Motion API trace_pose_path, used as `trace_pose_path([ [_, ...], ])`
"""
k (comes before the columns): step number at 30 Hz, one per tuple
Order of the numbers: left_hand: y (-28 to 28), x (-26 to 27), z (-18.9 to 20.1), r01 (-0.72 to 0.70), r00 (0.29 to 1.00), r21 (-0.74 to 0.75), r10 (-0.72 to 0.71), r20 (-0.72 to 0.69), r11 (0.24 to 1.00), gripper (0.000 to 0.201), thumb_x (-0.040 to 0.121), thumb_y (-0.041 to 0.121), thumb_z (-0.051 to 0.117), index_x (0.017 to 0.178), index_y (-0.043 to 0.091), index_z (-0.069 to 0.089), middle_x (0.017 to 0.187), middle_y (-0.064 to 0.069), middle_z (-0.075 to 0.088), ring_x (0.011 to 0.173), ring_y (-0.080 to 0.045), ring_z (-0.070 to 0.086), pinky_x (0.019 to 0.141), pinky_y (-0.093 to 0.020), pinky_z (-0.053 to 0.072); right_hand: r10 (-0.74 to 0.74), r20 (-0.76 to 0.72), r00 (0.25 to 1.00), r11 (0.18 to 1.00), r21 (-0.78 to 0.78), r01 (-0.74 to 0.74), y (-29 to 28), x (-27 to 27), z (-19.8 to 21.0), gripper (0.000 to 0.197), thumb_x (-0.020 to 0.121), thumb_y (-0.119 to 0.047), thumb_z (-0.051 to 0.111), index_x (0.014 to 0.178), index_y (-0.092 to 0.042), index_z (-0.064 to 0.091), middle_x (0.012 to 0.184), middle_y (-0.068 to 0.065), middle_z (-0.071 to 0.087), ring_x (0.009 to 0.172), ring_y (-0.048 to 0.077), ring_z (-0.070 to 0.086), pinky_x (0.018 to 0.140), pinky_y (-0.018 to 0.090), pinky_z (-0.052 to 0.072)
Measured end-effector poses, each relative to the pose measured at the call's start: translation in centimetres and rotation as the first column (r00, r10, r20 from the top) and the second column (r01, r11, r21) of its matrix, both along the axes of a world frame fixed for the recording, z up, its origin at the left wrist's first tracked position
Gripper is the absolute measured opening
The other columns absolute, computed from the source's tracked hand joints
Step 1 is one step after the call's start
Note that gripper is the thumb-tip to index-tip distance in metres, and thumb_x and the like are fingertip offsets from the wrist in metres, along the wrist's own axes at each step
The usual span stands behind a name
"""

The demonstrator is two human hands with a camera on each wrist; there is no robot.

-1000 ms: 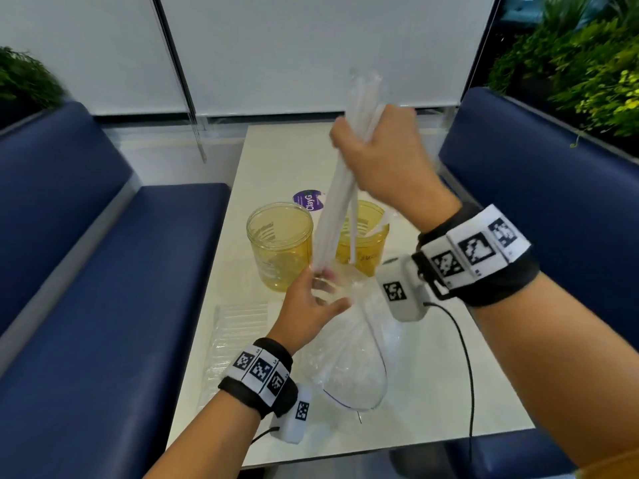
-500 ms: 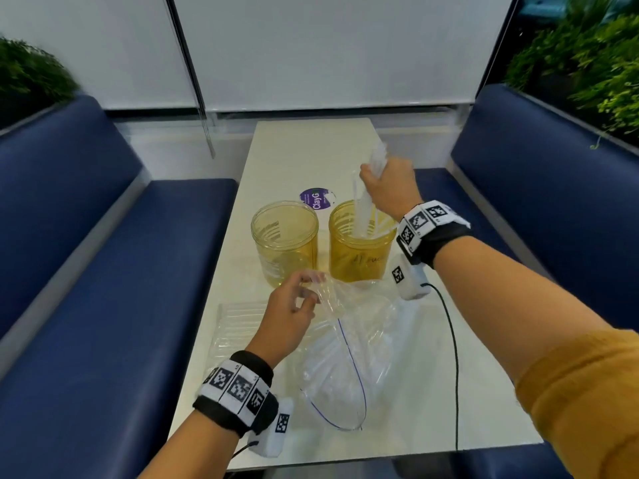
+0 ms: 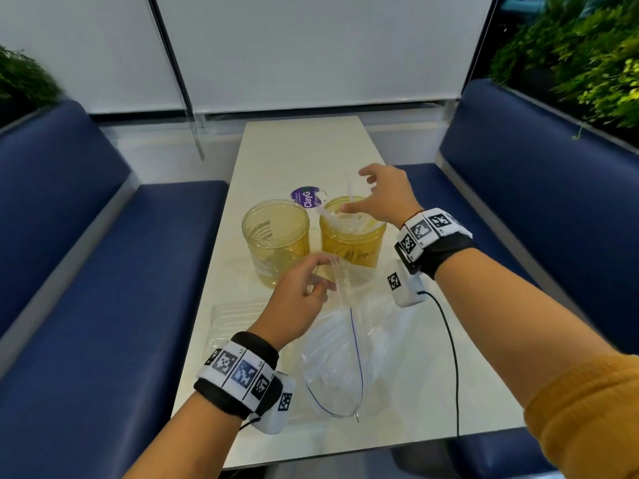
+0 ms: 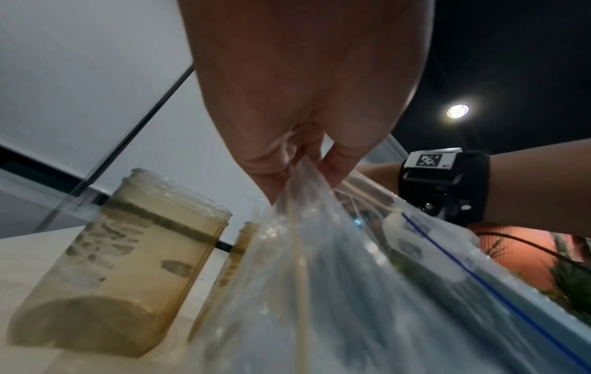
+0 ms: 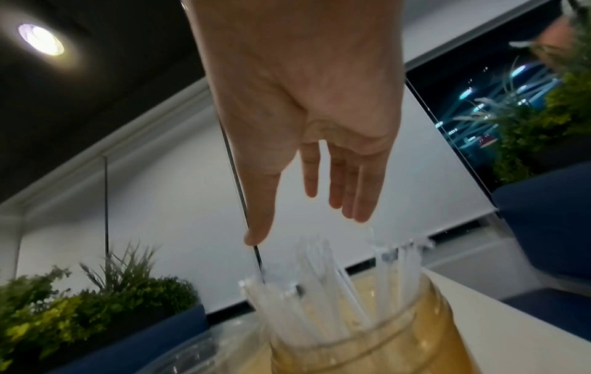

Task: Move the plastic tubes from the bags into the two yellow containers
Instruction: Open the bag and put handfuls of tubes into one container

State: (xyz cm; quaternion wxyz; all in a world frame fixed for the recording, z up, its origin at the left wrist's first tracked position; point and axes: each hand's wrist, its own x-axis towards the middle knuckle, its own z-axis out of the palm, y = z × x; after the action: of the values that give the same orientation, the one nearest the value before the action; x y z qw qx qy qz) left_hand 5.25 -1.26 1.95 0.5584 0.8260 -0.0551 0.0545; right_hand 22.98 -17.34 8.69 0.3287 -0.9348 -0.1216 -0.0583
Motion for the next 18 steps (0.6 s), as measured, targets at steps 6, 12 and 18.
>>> trace_pose_path([
  [6, -1.7, 1.1, 1.3, 0.088, 0.996, 0.043, -0.088, -0.009, 0.995, 0.049, 0.092, -0.004, 0.045, 0.130, 0.024, 0.057, 0.128, -0.006, 0.062, 0.102, -0.025, 0.069, 0.087, -0.057, 0.058, 0.068, 0.318, 0.946, 0.995, 0.045, -0.087, -0.6, -6.4, 3.9, 0.024, 0.089, -0.044, 0.069, 0.099, -0.023, 0.070, 0.085, -0.006, 0.068, 0.070, 0.005, 0.056, 0.069, 0.025, 0.049],
  [12, -2.8, 2.8, 1.9, 0.203, 0.976, 0.120, -0.210, 0.049, 0.972, 0.056, 0.084, -0.014, 0.046, 0.132, 0.013, 0.058, 0.134, -0.006, 0.063, 0.124, -0.017, 0.058, 0.102, -0.024, 0.047, 0.288, -0.082, 0.954, 0.925, -0.233, -0.299, -1.3, -16.1, 3.6, 0.034, 0.093, -0.017, 0.055, 0.060, -0.011, 0.060, 0.061, 0.008, 0.061, 0.053, 0.015, 0.057, 0.049, 0.023, 0.042],
  [18, -3.3, 2.7, 1.4, 0.266, 0.961, 0.026, -0.267, 0.075, 0.964, 0.063, 0.089, -0.027, 0.038, 0.130, 0.016, 0.060, 0.149, -0.007, 0.052, 0.128, -0.021, 0.059, 0.091, -0.013, 0.053, 0.305, -0.259, 0.917, 0.734, -0.549, -0.399, -1.5, -17.2, -2.7, 0.040, 0.091, 0.005, 0.051, 0.128, -0.007, 0.058, 0.128, 0.012, 0.057, 0.102, 0.030, 0.063, 0.079, 0.033, 0.051],
])
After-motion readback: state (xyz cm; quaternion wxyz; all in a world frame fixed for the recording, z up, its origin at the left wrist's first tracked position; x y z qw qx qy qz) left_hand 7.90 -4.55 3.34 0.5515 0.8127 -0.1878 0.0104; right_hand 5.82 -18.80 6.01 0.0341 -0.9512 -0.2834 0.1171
